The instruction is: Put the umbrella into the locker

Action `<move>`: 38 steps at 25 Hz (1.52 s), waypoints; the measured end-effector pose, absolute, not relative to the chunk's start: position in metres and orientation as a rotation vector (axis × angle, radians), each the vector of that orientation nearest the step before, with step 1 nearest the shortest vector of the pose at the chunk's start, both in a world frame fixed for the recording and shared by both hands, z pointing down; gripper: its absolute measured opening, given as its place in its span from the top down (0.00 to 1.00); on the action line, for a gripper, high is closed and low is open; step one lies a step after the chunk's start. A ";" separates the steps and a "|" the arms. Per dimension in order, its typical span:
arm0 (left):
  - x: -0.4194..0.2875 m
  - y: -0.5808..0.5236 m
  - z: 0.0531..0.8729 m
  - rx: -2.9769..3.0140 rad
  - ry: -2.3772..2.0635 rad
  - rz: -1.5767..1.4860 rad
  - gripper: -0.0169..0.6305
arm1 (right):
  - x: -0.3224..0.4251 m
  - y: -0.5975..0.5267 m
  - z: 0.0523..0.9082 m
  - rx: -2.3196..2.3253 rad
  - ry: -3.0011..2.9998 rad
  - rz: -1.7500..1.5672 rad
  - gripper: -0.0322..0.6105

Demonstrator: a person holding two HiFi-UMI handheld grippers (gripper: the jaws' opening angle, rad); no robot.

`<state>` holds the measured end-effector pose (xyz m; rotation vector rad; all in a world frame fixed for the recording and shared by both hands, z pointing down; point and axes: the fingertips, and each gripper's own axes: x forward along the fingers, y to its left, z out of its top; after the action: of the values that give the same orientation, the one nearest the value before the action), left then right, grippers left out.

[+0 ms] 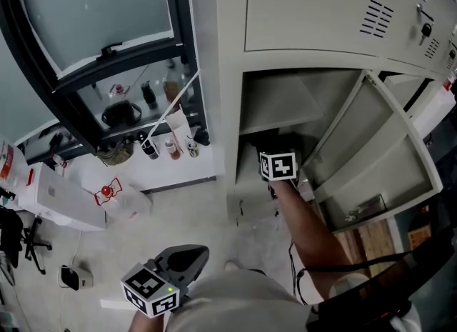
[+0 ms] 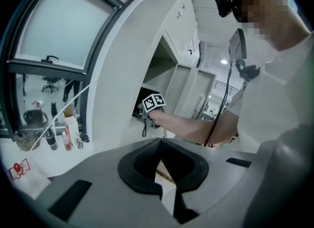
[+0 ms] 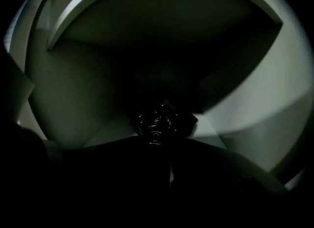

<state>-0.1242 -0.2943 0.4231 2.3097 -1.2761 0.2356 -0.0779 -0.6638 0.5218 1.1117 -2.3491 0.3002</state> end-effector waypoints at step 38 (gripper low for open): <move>-0.135 -0.111 0.435 2.404 -1.103 0.211 0.96 | -0.037 -0.435 0.467 1.153 -2.410 0.212 0.71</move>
<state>-0.1350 -0.1106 0.4346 2.4035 -1.1032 0.2109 -0.0373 -0.4354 0.4670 1.1529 -2.4102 0.2124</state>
